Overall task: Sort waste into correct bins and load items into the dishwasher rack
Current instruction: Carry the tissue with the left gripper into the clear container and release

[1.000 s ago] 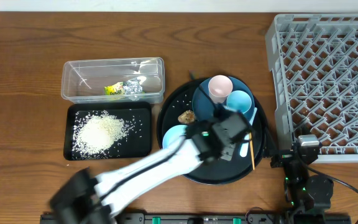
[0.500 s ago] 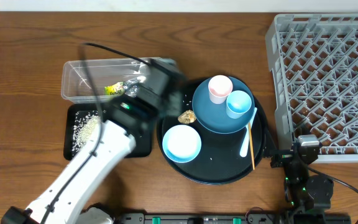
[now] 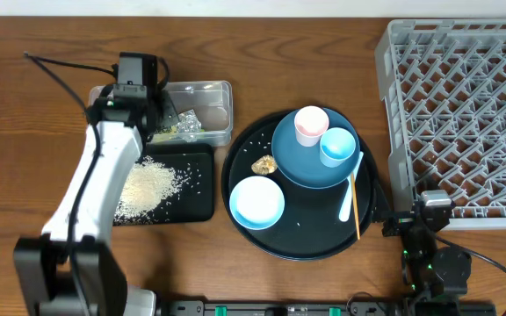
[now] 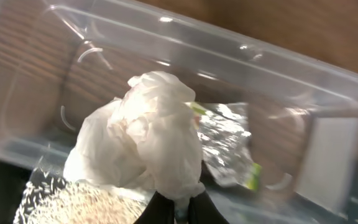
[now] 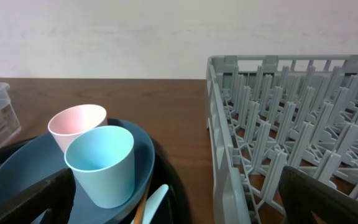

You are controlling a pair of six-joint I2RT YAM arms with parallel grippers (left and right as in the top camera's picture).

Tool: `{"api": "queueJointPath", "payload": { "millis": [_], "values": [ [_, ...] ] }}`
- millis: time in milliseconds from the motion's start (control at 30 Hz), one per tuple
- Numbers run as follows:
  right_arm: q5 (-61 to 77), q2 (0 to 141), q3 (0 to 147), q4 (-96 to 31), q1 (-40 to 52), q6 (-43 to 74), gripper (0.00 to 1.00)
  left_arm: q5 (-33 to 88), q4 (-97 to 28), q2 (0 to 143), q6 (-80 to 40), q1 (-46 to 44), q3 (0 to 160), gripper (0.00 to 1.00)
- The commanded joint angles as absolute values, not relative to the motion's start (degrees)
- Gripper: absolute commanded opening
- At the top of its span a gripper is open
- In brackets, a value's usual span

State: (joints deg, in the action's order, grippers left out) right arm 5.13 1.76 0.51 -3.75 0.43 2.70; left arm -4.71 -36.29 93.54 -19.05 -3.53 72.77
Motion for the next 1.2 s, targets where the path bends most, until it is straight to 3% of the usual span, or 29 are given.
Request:
{"api": "queueJointPath", "payload": {
  "millis": [0, 67, 167, 200, 233, 300, 333, 467, 600, 767, 933, 1033, 1100, 1167],
  "values": [
    [4.71, 1.78, 0.32, -3.84, 0.01, 2.07, 0.99, -4.97, -35.35, 96.64, -15.35, -2.94, 73.82, 0.06],
    [4.71, 1.78, 0.32, -3.84, 0.01, 2.07, 0.99, -4.99, -34.92, 97.69, -14.98, -2.94, 73.82, 0.07],
    [4.71, 1.78, 0.32, -3.84, 0.01, 2.07, 0.99, -4.97, -34.50, 97.56, -15.00, -2.96, 73.84, 0.16],
    [4.71, 1.78, 0.32, -3.84, 0.01, 2.09, 0.99, -4.97, -34.37, 97.34, -15.00, -2.96, 73.84, 0.27],
    [4.71, 1.78, 0.32, -3.84, 0.01, 2.07, 0.99, -4.97, -34.35, 96.99, -15.00, -2.96, 73.87, 0.47],
    [4.71, 1.78, 0.32, -3.84, 0.01, 2.07, 0.99, -4.97, -34.37, 96.33, -15.00, -2.94, 73.87, 0.68],
    [4.71, 1.78, 0.32, -3.84, 0.01, 2.07, 0.99, -4.97, -34.39, 95.96, -15.00, -2.96, 73.87, 0.73],
    [4.71, 1.78, 0.32, -3.84, 0.01, 2.07, 0.99, -4.97, -34.61, 93.91, -15.00, -2.96, 73.87, 0.79],
    [4.71, 1.78, 0.32, -3.84, 0.01, 2.07, 0.99, -4.51, -36.25, 89.21, -15.00, -2.96, 73.87, 0.80],
    [4.71, 1.78, 0.32, -3.84, 0.01, 2.07, 0.99, 3.99, -41.54, 82.43, -15.03, -2.96, 73.84, 0.79],
    [4.71, 1.78, 0.32, -3.84, 0.01, 2.07, 0.99, 14.06, -53.82, 78.06, -15.03, -2.98, 73.84, 0.79],
    [4.71, 1.78, 0.32, -3.84, 0.01, 2.07, 0.99, 14.96, -62.11, 77.84, -14.98, -3.49, 73.36, 0.75],
    [4.71, 1.78, 0.32, -3.84, 0.01, 2.09, 0.99, 14.87, -65.71, 77.91, -14.55, -4.12, 72.23, 0.55],
    [4.71, 1.78, 0.32, -3.84, 0.01, 2.07, 0.99, 14.74, -67.24, 77.91, -14.57, -5.06, 70.59, 0.07]
  ]
}}
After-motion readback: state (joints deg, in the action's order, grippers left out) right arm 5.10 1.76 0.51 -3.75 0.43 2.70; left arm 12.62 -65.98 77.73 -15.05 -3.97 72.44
